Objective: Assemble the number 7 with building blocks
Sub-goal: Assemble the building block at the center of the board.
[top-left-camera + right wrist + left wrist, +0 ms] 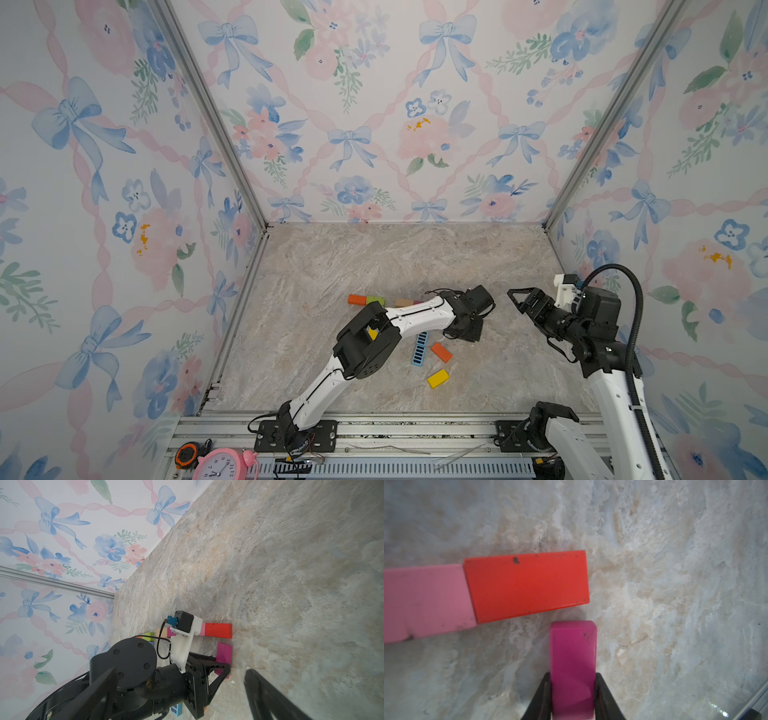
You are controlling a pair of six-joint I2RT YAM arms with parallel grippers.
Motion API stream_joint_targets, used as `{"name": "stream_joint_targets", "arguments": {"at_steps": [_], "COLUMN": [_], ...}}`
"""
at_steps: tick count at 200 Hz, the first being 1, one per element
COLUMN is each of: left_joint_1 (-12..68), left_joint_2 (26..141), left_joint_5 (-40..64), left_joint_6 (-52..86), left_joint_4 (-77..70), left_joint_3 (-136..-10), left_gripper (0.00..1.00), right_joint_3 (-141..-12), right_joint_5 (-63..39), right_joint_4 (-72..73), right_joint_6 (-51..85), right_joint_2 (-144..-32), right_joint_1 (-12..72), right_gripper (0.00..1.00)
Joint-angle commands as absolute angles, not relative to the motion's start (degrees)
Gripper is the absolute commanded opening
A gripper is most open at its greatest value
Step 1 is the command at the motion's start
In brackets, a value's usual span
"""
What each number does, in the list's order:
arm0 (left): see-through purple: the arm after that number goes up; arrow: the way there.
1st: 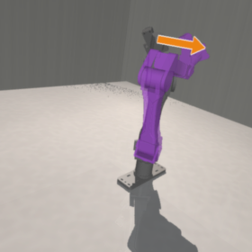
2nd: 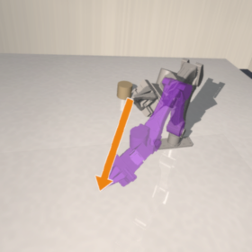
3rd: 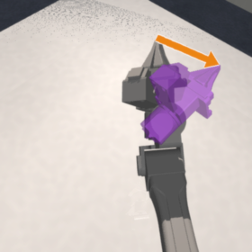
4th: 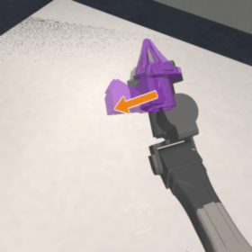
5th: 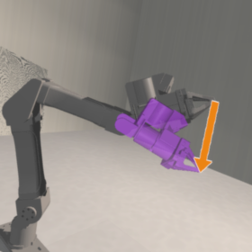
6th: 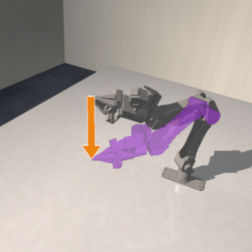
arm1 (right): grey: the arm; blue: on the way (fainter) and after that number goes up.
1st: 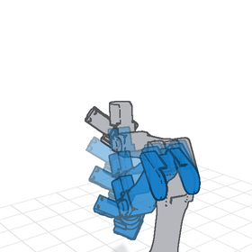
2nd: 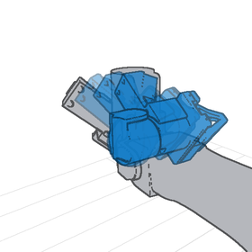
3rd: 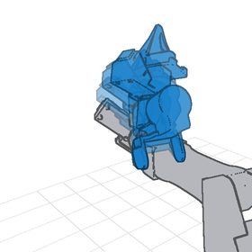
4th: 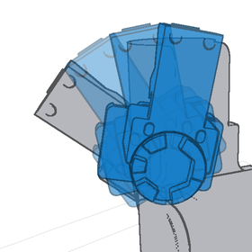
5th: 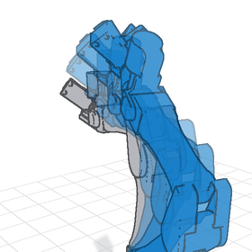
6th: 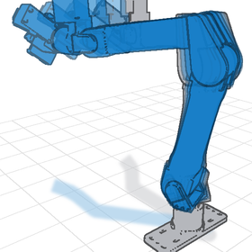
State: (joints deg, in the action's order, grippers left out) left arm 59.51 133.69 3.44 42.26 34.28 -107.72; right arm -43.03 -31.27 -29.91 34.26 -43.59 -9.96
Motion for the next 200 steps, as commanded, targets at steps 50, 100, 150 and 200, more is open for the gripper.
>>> {"name": "stream_joint_targets", "arguments": {"at_steps": [50,100,150,200], "left_joint_1": [58.9,58.8,59.0,59.4], "left_joint_2": [136.8,136.6,136.1,134.0], "left_joint_5": [1.9,1.9,1.7,0.8], "left_joint_6": [42.1,41.9,41.8,41.4], "left_joint_4": [37.0,37.2,37.2,37.1], "left_joint_3": [-107.5,-107.5,-107.5,-107.4], "left_gripper": [0.14,0.38,0.53,0.57], "right_joint_3": [-43.4,-43.6,-43.5,-44.1], "right_joint_5": [-31.0,-30.9,-30.6,-30.0], "right_joint_4": [-30.1,-30.3,-30.5,-31.6], "right_joint_6": [33.3,33.1,33.0,32.3], "right_joint_2": [-43.6,-43.5,-43.5,-43.5], "right_joint_1": [-9.2,-9.2,-9.2,-9.2], "right_gripper": [0.97,0.97,0.96,0.97]}}
